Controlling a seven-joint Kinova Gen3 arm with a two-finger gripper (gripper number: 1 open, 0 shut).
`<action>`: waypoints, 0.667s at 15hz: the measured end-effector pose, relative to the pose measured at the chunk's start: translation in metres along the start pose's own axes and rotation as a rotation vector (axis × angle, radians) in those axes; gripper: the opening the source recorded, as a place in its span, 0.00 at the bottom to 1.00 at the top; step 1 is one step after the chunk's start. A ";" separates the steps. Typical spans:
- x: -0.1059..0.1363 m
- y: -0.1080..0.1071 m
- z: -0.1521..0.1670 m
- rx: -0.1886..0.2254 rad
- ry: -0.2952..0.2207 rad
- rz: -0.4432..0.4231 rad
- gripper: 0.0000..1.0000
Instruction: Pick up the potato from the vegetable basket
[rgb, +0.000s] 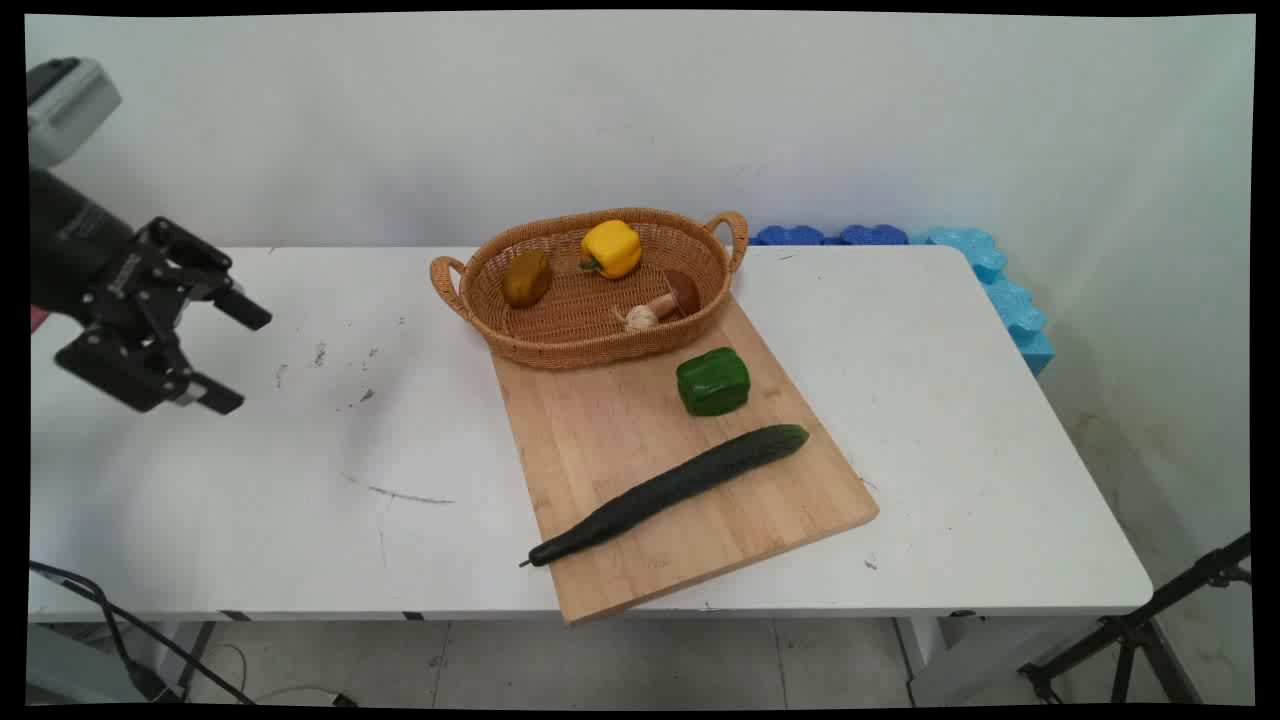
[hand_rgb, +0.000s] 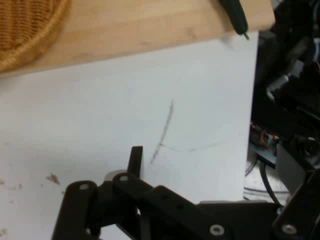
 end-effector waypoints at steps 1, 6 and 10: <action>0.005 -0.003 0.001 0.011 0.010 -0.011 1.00; 0.046 -0.027 0.013 0.100 0.063 -0.092 1.00; 0.086 -0.056 0.034 0.198 0.096 -0.194 1.00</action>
